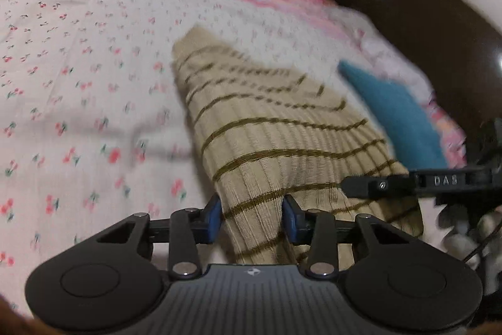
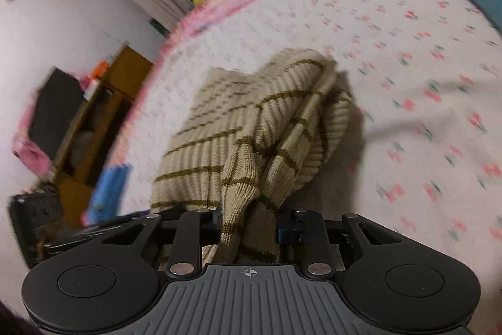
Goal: Fold small clothes
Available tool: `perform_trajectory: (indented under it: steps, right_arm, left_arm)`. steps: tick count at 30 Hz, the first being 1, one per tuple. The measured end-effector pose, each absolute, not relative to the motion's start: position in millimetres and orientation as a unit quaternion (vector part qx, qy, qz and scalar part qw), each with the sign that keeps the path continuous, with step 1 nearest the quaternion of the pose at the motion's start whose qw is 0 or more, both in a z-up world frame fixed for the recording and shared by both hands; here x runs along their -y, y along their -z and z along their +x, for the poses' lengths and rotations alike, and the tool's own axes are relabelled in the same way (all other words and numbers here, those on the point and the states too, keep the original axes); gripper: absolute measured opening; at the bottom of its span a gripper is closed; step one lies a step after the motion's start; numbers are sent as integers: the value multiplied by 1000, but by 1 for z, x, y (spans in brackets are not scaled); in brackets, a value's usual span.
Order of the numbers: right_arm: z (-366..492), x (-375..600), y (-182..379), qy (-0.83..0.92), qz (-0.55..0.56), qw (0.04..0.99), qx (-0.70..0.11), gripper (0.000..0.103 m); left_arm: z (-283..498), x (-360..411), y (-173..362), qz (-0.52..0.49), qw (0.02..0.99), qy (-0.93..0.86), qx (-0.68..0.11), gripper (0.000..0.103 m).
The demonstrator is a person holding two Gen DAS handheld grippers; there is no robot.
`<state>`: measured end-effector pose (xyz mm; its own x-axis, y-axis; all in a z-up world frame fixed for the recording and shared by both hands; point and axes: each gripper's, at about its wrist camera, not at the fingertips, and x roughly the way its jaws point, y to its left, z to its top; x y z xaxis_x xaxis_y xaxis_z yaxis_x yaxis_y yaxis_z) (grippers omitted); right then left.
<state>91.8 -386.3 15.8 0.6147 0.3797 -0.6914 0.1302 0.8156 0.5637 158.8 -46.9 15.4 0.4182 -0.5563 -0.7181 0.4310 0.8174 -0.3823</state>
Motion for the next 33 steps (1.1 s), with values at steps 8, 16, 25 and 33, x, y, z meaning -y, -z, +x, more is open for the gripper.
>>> perform_trajectory:
  steps: [8,16,25,33]
  right_arm:
    - [69,395,-51,-12,280,879,-385,35]
    - [128,386,-63,34,200,908,-366,40]
    - [118,398,-50,27,247,902,-354,11]
    - [122,415,-19,62,271,881,-383,11]
  left_arm:
    - [148,43,-52,-29,875,281,-392,44]
    - [172,59,-51,-7,894,244,-375,45]
    - [173,76,-49,10,898,243,-367,45]
    - [192,87,-27,-7,892,212,-399,52]
